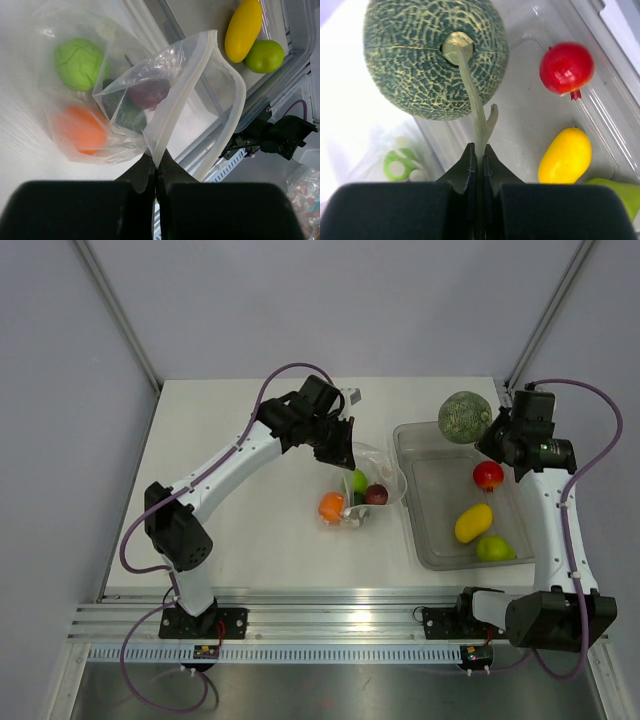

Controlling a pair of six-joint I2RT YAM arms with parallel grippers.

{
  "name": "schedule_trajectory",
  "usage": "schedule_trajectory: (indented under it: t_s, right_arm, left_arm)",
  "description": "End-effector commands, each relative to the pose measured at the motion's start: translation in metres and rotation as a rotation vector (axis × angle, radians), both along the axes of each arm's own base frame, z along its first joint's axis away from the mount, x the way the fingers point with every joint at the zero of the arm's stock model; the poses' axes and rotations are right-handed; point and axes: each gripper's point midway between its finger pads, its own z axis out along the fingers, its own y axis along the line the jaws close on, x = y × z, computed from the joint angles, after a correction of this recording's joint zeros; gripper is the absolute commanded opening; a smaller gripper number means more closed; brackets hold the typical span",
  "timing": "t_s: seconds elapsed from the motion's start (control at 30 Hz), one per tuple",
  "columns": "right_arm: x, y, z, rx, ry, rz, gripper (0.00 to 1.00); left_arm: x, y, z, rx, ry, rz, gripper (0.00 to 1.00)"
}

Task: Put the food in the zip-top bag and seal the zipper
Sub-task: Pick up the fake fruit from the bin, then place the fake fruit in the zipper food storage bag.

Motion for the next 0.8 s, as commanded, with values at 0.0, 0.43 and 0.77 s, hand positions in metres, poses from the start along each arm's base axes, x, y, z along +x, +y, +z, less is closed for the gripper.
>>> schedule_trajectory:
  t_s: [0.0,0.43,0.77]
  right_arm:
    - [-0.012,0.005,0.037,0.006,-0.061,0.025,0.00]
    - [-0.044,0.053,0.124,0.081,-0.185,0.262,0.00]
    - [-0.071,0.127,0.158,0.256,-0.293,0.509,0.00]
  left_arm:
    - [0.006,-0.019,0.023,-0.088,-0.037,-0.022,0.00]
    - [0.033,-0.045,0.036,-0.194,-0.011,-0.036,0.00]
    - [0.049,-0.047,0.029,-0.218,0.039,-0.031,0.00]
